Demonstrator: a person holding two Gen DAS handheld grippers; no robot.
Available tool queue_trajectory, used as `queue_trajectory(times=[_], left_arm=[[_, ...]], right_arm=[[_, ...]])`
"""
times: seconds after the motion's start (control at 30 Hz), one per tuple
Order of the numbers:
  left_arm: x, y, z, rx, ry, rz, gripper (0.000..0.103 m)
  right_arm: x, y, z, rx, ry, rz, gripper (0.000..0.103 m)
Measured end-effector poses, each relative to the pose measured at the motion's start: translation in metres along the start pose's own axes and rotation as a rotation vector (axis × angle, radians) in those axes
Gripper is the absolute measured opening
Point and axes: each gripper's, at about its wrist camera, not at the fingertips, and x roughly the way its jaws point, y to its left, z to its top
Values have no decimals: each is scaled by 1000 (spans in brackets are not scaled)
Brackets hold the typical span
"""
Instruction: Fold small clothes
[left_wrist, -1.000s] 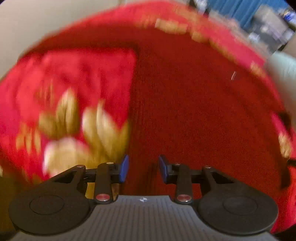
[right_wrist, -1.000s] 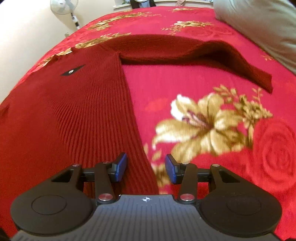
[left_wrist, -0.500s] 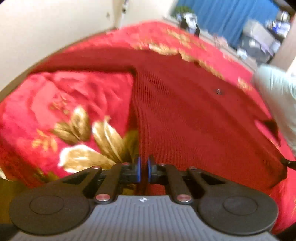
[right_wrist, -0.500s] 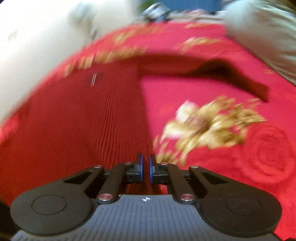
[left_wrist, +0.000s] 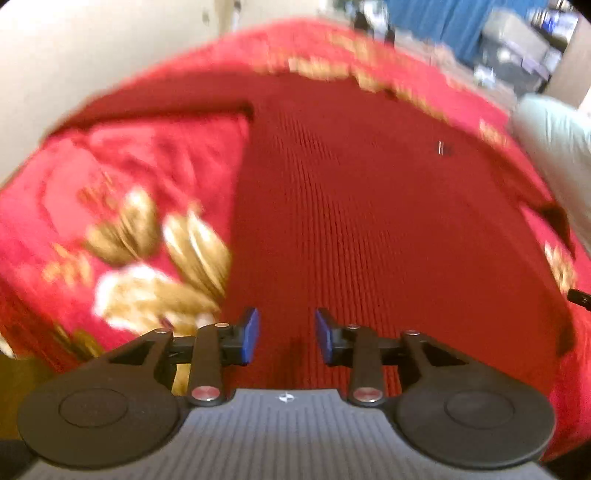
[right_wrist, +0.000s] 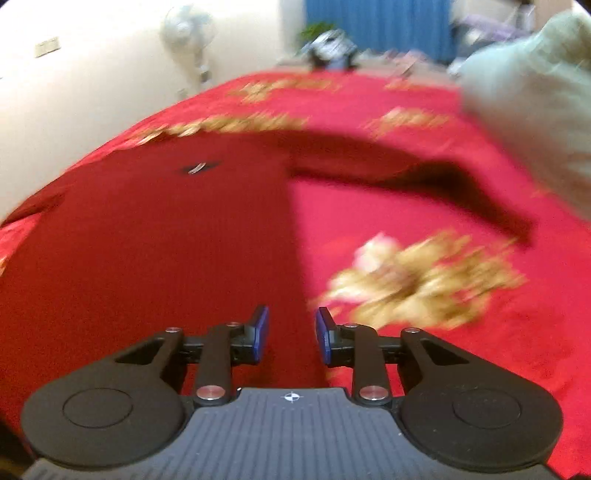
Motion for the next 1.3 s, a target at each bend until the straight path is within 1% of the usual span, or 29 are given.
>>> queue_trajectory(times=[0.03, 0.07, 0.1, 0.17, 0.2, 0.23, 0.27, 0.3, 0.37, 0.4, 0.43, 0.47, 0.53, 0.63, 0.77, 0.9, 1.0, 1.07, 1.2, 1.3], left_arm=[[9, -2, -1, 9, 54, 10, 44], [17, -4, -3, 24, 95, 22, 44], [15, -7, -2, 34, 84, 31, 44], [10, -11, 1, 46, 45, 25, 46], [9, -13, 2, 45, 18, 18, 49], [7, -14, 4, 42, -1, 10, 55], [7, -16, 5, 41, -9, 4, 59], [7, -18, 6, 42, -3, 6, 62], [18, -25, 5, 64, 40, 40, 62], [25, -28, 6, 69, 38, 58, 62], [26, -29, 8, 68, 24, 61, 62], [23, -29, 11, 63, -6, 51, 62], [12, -33, 16, 48, -82, 34, 64], [2, -40, 21, 30, -183, 39, 68], [-5, -48, 27, 22, -277, 34, 68], [-19, -60, 29, 50, -387, 67, 71], [-31, -73, 31, 80, -462, 105, 71], [-38, -77, 36, 87, -489, 118, 71], [-61, -86, 56, 119, -523, 105, 71], [-71, -94, 84, 134, -557, 85, 71]], right_arm=[[10, 3, -4, -22, 58, 8, 30], [22, 7, -10, -61, 124, -14, 30], [26, 10, -14, -105, 130, -33, 30], [21, 16, -8, -119, 116, -43, 30], [15, 16, -5, -93, 82, -25, 30], [11, 15, -3, -66, 52, 2, 32], [9, 13, -2, -52, 40, 16, 34], [10, 12, -2, -54, 51, 5, 41], [26, 13, -10, -118, 126, -99, 45], [25, 14, -12, -128, 112, -112, 48], [21, 11, -6, -107, 98, -106, 47], [15, 8, -2, -69, 67, -80, 47], [3, 4, 5, -16, 3, -51, 48], [-5, 5, 12, -1, -77, -54, 48], [-8, 7, 17, -1, -164, -50, 48], [-16, 7, 22, 11, -267, -55, 48], [-16, 7, 29, 7, -297, -74, 48], [-17, 6, 34, 29, -305, -74, 48], [-22, 7, 40, 62, -326, -88, 48], [-20, 6, 45, 91, -328, -106, 48]])
